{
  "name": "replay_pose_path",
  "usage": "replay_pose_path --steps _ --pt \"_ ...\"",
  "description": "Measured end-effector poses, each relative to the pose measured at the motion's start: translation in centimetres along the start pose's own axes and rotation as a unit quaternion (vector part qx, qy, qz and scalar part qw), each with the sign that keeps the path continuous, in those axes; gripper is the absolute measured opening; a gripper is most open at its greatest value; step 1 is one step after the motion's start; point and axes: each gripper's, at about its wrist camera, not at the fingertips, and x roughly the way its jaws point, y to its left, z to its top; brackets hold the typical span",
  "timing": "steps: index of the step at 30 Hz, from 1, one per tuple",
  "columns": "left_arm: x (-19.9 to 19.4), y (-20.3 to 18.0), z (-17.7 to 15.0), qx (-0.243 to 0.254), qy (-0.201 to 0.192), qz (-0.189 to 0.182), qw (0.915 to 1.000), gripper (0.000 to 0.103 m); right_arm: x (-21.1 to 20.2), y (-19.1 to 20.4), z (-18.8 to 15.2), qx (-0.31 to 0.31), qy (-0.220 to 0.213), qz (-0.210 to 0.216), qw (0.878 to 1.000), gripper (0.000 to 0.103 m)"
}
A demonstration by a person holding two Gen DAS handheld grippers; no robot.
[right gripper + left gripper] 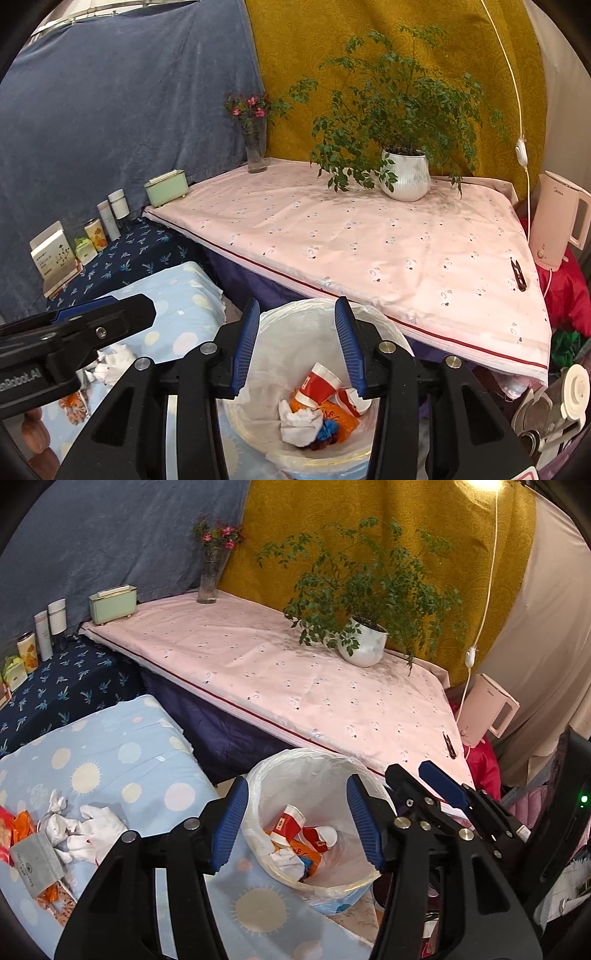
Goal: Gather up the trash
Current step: 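Open both grippers to drop the tissue and tape measure into the wastebasket, then move both tools back over the bed toward the grey pouch and scrunchie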
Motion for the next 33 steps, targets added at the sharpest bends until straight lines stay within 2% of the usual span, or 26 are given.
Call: replay_pose_path --steps 14,25,28,33 --pt "-2.9 5.5 -0.8 -0.055 -0.019 0.041 0.9975 0.053 -1.5 5.4 0.0 -0.031 -0.006 0.041 0.999 0.046" --pt "-6.0 10.8 -2.4 -0.094 -0.036 0.089 0.991 0.053 -1.5 10.4 -0.7 -0.052 0.006 0.085 0.995 0.046" --pt "-6.8 12.7 -3.1 -0.11 -0.039 0.105 0.9876 0.063 -1.3 11.8 -1.3 -0.06 0.013 0.095 0.994 0.046" --pt "-7.8 15.8 -4.5 -0.127 -0.039 0.138 0.9816 0.065 -0.6 14.2 -2.5 -0.073 0.028 0.112 0.991 0.046"
